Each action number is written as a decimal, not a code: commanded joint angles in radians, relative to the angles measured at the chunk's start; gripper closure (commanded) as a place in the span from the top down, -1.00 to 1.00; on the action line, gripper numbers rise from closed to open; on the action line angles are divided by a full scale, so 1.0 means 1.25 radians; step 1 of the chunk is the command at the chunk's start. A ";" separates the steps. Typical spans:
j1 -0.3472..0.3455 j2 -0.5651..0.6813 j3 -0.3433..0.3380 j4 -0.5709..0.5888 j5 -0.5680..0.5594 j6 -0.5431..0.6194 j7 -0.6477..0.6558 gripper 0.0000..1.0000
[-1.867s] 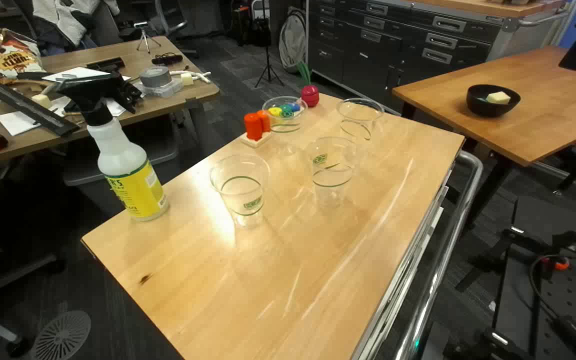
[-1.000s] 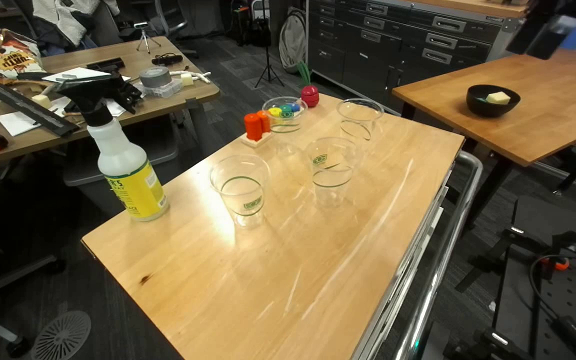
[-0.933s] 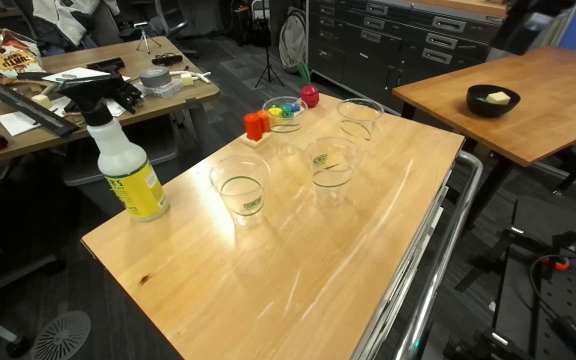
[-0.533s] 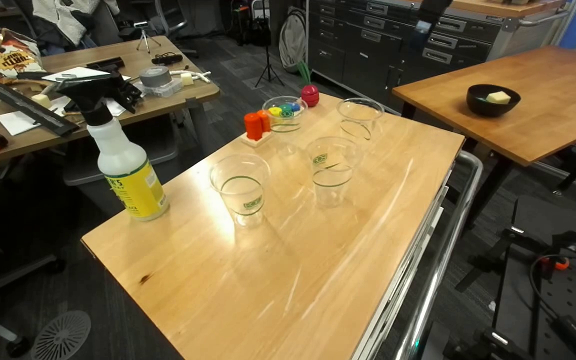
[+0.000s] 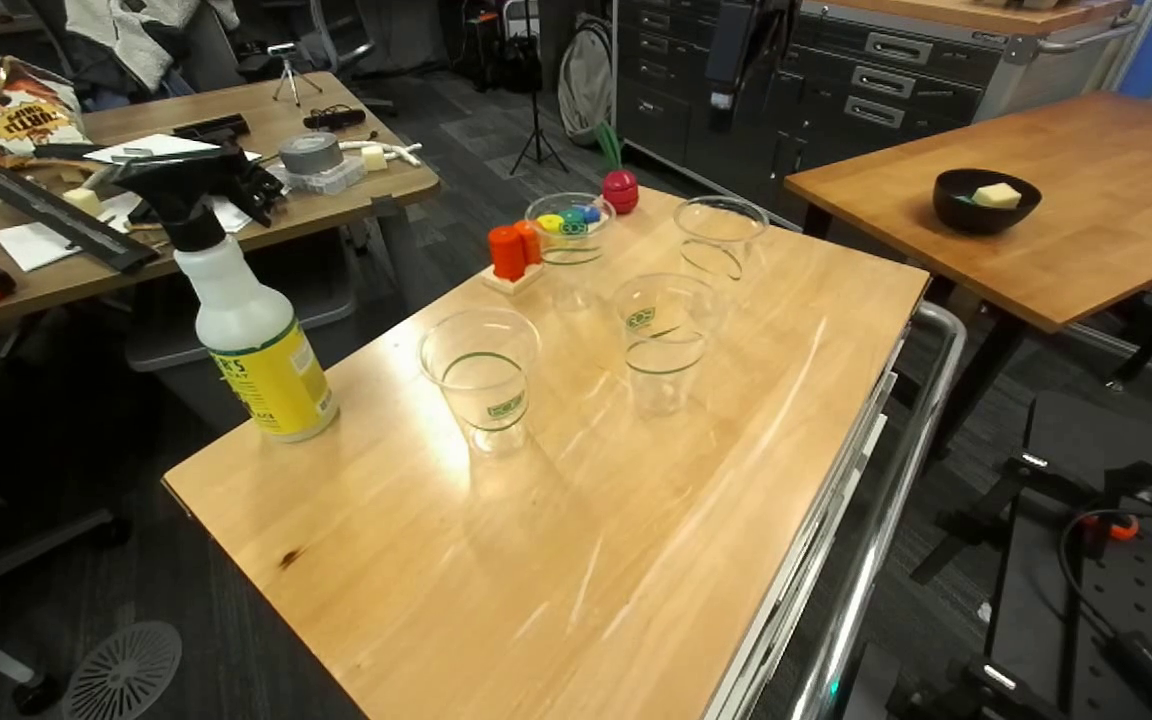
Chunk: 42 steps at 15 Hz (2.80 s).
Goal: Stack up the plastic cups on each other.
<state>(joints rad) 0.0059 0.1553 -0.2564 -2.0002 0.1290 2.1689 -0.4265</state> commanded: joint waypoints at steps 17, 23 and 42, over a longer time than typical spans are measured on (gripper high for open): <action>-0.164 0.149 0.146 0.111 0.022 -0.157 -0.155 1.00; -0.170 0.150 0.157 0.081 0.028 -0.067 -0.162 0.40; -0.168 0.134 0.159 0.221 0.048 -0.266 -0.059 -0.84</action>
<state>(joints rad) -0.1987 0.3299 -0.0753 -1.8325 0.1741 1.9778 -0.5463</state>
